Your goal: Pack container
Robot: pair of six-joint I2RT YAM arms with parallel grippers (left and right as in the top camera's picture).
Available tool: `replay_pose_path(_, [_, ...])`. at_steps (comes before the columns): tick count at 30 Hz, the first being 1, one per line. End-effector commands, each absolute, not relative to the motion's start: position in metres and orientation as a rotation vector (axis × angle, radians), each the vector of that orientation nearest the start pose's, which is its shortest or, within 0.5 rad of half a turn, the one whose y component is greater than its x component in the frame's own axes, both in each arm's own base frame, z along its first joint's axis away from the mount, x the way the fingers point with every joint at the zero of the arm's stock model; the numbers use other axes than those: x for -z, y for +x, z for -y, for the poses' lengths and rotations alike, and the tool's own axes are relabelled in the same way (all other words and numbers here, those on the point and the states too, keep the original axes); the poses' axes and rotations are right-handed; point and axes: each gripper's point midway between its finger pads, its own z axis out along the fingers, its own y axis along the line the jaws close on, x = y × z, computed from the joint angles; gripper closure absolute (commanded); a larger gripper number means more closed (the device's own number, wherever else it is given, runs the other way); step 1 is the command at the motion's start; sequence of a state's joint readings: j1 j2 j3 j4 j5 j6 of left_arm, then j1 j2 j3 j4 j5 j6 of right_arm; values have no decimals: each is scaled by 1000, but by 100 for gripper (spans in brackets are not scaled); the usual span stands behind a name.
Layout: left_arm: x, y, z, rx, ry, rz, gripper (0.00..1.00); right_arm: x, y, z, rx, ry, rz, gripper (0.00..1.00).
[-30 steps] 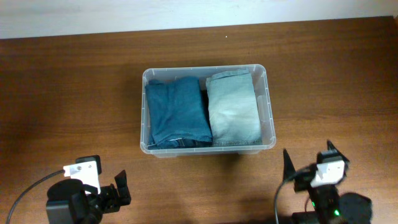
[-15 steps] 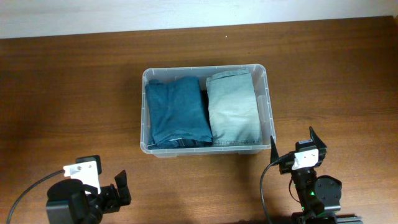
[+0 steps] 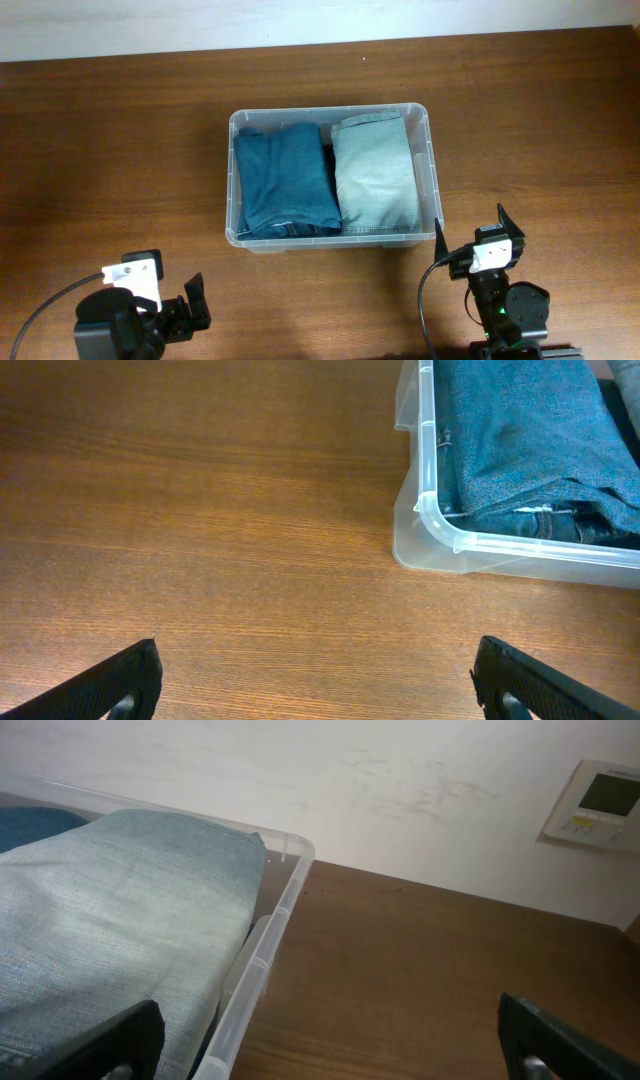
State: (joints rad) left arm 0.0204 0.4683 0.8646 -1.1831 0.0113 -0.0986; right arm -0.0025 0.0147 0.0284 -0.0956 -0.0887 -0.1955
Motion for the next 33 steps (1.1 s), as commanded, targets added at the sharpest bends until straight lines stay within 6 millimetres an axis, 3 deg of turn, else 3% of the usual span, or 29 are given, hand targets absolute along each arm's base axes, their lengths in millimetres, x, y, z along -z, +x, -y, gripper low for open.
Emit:
replay_pose_path(1, [-209,161,-1,65,-151,-2346,0,-158,245,-15,79,-235,-1633,2])
replay_pose_path(8, [-204,159,-11,-4,-179,-2321,1,-158,245,-15,80,-234,-1633,1])
replay_pose_path(15, [-185,207,-9,33,-146,-1978,0,-158,245,-15,80,-234,-1633,1])
replay_pose_path(18, [-184,228,-2,32,-41,-1801,1,-158,245,-15,79,-235,-1633,2])
replay_pose_path(24, [-186,248,0,-30,50,-1532,1,-158,245,-15,79,-235,-1633,1])
replay_pose_path(29, [-157,246,1,-49,81,-1647,1,-158,245,-15,80,-234,-1633,1])
replay_pose_path(33, [-157,246,1,-50,80,-1644,1,-158,245,-15,79,-235,-1633,1])
